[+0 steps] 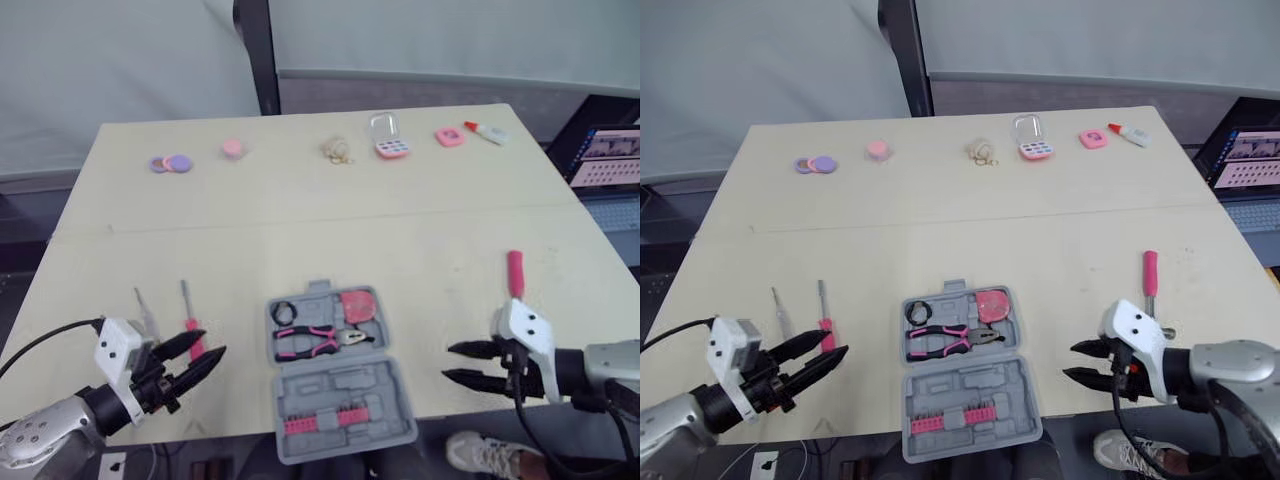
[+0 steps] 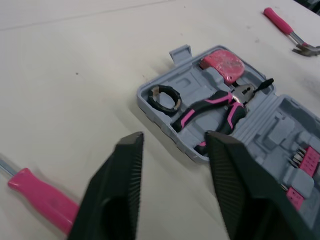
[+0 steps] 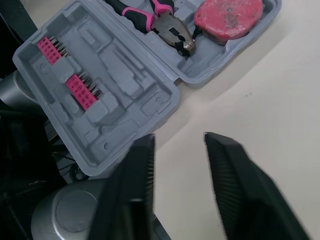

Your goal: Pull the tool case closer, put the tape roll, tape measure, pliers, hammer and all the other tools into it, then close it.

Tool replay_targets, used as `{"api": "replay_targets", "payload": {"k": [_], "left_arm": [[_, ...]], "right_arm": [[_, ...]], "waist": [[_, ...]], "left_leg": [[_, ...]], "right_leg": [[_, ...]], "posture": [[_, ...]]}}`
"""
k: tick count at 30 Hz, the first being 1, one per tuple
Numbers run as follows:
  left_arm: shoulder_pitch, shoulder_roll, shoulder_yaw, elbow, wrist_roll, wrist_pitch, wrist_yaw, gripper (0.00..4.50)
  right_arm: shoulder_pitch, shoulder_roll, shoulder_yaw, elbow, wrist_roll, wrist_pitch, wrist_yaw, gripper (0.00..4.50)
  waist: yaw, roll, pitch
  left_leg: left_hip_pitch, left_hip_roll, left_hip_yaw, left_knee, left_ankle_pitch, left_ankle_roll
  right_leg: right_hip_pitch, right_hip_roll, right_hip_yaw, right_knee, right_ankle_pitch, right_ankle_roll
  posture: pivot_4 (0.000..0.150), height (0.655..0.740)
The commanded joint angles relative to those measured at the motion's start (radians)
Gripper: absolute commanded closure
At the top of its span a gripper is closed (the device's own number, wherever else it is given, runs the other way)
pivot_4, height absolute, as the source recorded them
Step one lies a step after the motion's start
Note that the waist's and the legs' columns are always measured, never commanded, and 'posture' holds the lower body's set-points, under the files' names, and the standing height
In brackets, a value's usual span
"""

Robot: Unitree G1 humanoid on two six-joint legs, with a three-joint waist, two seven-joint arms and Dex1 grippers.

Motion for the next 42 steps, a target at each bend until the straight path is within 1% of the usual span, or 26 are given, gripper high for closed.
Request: {"api": "replay_targets", "payload": {"k": [1, 2, 5, 11, 24, 29, 35, 42], "left_arm": [[-0.014, 0.015, -0.043, 0.009, 0.055, -0.013, -0.017, 4.4], [-0.023, 0.014, -0.064, 0.019, 0.076, -0.016, -0.015, 4.48], [-0.044, 0.015, -0.114, 0.044, 0.138, -0.024, -0.01, 4.48], [-0.097, 0.006, -0.205, 0.107, 0.205, -0.036, -0.031, 4.48], [-0.214, -0.049, -0.327, 0.27, 0.26, -0.079, -0.086, 4.48], [-0.259, -0.046, -0.382, 0.281, 0.271, -0.064, -0.118, 4.48], [-0.299, -0.043, -0.445, 0.279, 0.295, -0.04, -0.123, 4.48], [-0.311, -0.04, -0.466, 0.28, 0.326, -0.033, -0.114, 4.48]], "right_arm": [[-0.009, 0.015, 0.021, -0.024, 0.008, 0.003, -0.02, 4.5], [-0.012, 0.021, 0.03, -0.021, 0.005, 0.002, -0.027, 4.5], [-0.024, 0.042, 0.056, -0.011, -0.008, 0.003, -0.058, 4.5], [-0.044, 0.076, 0.106, 0.019, -0.052, -0.02, -0.106, 4.5], [-0.151, 0.099, 0.264, 0.116, -0.128, -0.008, -0.119, 4.5], [-0.176, 0.128, 0.305, 0.155, -0.166, -0.028, -0.132, 4.5], [-0.204, 0.172, 0.346, 0.187, -0.202, -0.046, -0.144, 4.5], [-0.234, 0.212, 0.37, 0.203, -0.229, -0.045, -0.149, 4.5]], "waist": [[0.0, 0.0, 0.0], [0.001, 0.0, 0.0], [0.001, 0.0, 0.0], [0.0, 0.0, 0.0], [-0.001, 0.0, 0.0], [-0.001, 0.0, 0.0], [-0.002, 0.0, 0.0], [-0.001, 0.0, 0.0]], "left_leg": [[0.0, 0.0, 0.0, 0.0, 0.0, 0.0], [0.0, -0.001, 0.0, 0.0, 0.0, 0.0], [0.0, -0.002, 0.0, 0.0, 0.0, 0.0], [0.0, -0.003, 0.0, 0.0, 0.0, 0.0], [0.0, -0.003, 0.0, 0.001, 0.0, 0.0], [0.0, -0.003, 0.0, 0.001, 0.0, 0.0], [0.0, -0.004, 0.0, 0.001, 0.0, 0.0], [0.0, -0.004, 0.0, 0.001, 0.0, 0.0]], "right_leg": [[0.0, 0.0, 0.0, 0.0, 0.0, 0.0], [0.0, 0.0, 0.0, 0.0, 0.0, 0.0], [0.0, 0.0, 0.0, 0.0, 0.0, 0.0], [-0.001, 0.0, 0.0, 0.001, 0.0, 0.0], [-0.001, 0.0, 0.0, 0.002, 0.0, 0.001], [-0.001, 0.0, -0.001, 0.002, 0.0, 0.001], [-0.001, 0.0, -0.001, 0.003, 0.001, 0.001], [-0.001, -0.001, -0.001, 0.003, 0.001, 0.002]], "posture": [[0.15, 0.74], [0.15, 0.74], [0.15, 0.74], [0.15, 0.74], [0.15, 0.74], [0.15, 0.74], [0.15, 0.74], [0.15, 0.74]]}}
